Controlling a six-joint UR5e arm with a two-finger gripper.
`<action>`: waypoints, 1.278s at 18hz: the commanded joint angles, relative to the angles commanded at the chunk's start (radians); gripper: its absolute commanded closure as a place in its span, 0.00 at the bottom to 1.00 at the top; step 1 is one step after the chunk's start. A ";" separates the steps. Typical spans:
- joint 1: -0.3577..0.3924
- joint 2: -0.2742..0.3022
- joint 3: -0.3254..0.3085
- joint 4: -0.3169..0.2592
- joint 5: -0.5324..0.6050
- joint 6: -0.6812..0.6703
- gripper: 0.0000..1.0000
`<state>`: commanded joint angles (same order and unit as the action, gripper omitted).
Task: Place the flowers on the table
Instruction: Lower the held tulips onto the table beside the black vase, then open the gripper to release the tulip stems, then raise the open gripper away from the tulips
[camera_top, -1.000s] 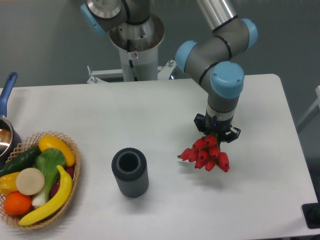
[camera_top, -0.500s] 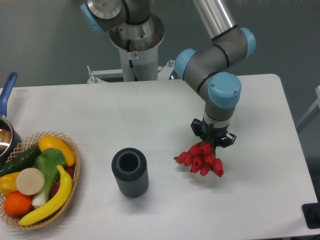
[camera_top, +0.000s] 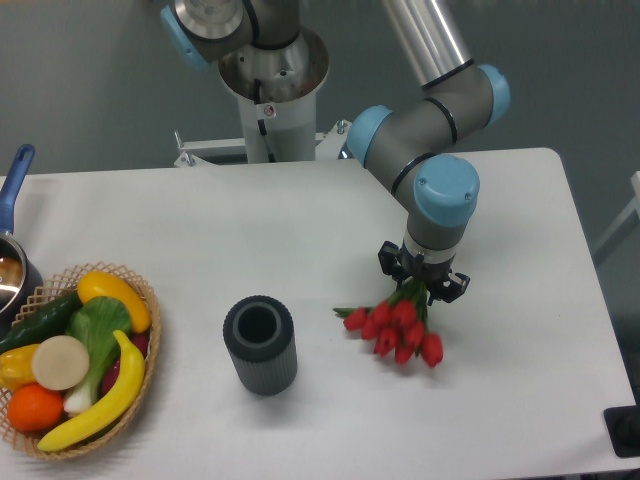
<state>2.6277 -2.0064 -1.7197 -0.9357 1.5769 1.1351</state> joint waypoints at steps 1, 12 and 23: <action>0.000 -0.002 0.008 0.000 0.000 0.000 0.01; 0.012 0.167 0.006 0.021 -0.072 -0.011 0.00; 0.184 0.357 -0.035 -0.093 -0.106 0.303 0.00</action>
<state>2.8117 -1.6491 -1.7549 -1.0292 1.4711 1.4385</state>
